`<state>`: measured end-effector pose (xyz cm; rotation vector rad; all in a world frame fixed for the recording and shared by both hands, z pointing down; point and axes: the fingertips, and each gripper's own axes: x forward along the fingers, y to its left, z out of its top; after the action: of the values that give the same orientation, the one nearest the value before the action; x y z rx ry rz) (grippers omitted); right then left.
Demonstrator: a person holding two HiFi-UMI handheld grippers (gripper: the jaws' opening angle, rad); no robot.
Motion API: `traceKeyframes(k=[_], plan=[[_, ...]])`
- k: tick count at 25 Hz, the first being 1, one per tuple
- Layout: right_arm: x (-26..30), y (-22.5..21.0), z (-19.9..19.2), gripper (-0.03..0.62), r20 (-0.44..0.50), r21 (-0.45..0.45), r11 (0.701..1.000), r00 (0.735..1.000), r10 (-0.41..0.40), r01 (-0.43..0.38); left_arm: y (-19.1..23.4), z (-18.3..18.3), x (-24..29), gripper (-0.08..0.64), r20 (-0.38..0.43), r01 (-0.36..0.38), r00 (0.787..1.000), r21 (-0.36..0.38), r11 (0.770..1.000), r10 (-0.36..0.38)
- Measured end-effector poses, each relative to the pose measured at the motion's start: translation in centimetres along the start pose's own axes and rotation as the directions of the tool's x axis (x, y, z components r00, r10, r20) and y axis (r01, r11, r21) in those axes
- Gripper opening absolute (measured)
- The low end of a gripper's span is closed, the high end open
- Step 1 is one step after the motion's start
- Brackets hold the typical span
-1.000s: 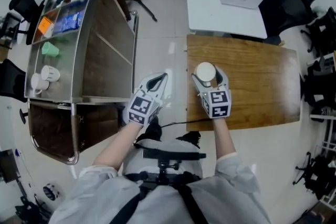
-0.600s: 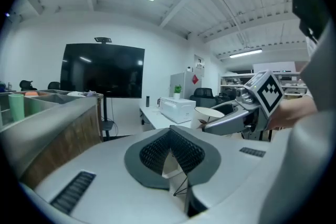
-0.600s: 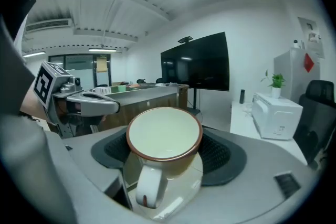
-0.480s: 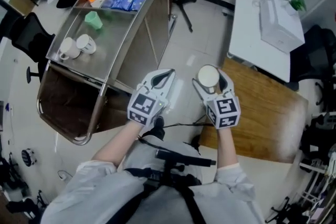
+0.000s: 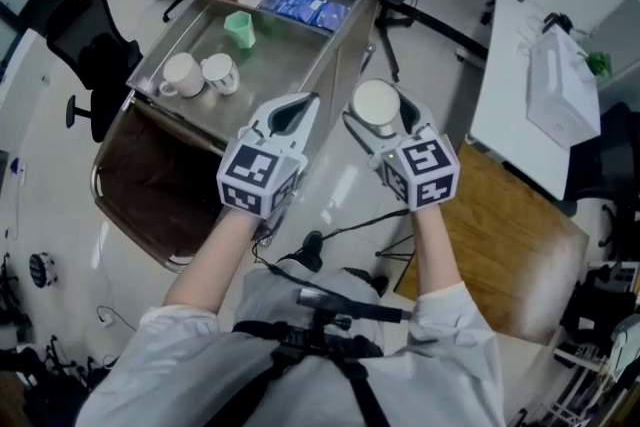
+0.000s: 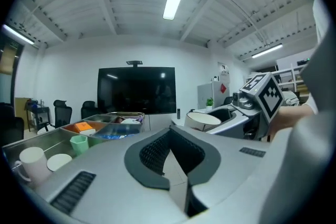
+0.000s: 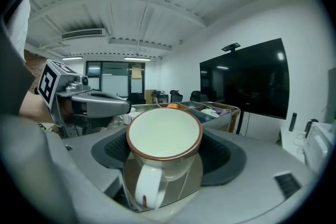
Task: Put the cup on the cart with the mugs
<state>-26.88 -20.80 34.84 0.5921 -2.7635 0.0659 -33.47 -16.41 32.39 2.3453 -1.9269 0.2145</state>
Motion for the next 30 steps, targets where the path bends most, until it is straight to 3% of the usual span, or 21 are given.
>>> traceKeyframes(k=[6, 12, 19, 23, 30], plan=[[7.7, 3.2, 5.5, 0.397, 0.023, -0.013, 0.996, 0.995, 0.094, -0.094, 7.4, 1.1, -2.6, 0.002, 0.024, -0.092, 0.995, -0.031, 0.995, 0.093], [15.7, 4.3, 7.6, 0.397, -0.006, -0.012, 0.986, 0.986, 0.166, -0.166, 13.3, -0.3, -2.3, 0.002, 0.003, -0.214, 0.977, -0.084, 0.973, 0.215], [23.9, 4.9, 7.7, 0.397, -0.081, -0.023, 0.975, 0.973, 0.217, -0.220, 18.0, -2.0, -1.2, 0.002, -0.030, -0.331, 0.944, -0.136, 0.934, 0.330], [26.7, 4.7, 6.6, 0.396, -0.129, 0.012, 0.974, 0.966, 0.224, -0.225, 19.0, -2.6, -0.5, 0.002, -0.040, -0.354, 0.935, -0.150, 0.923, 0.352], [30.0, 5.4, 4.8, 0.397, -0.218, -0.002, 0.964, 0.941, 0.258, -0.265, 20.2, -3.5, -0.4, 0.002, -0.050, -0.390, 0.921, -0.175, 0.904, 0.387]])
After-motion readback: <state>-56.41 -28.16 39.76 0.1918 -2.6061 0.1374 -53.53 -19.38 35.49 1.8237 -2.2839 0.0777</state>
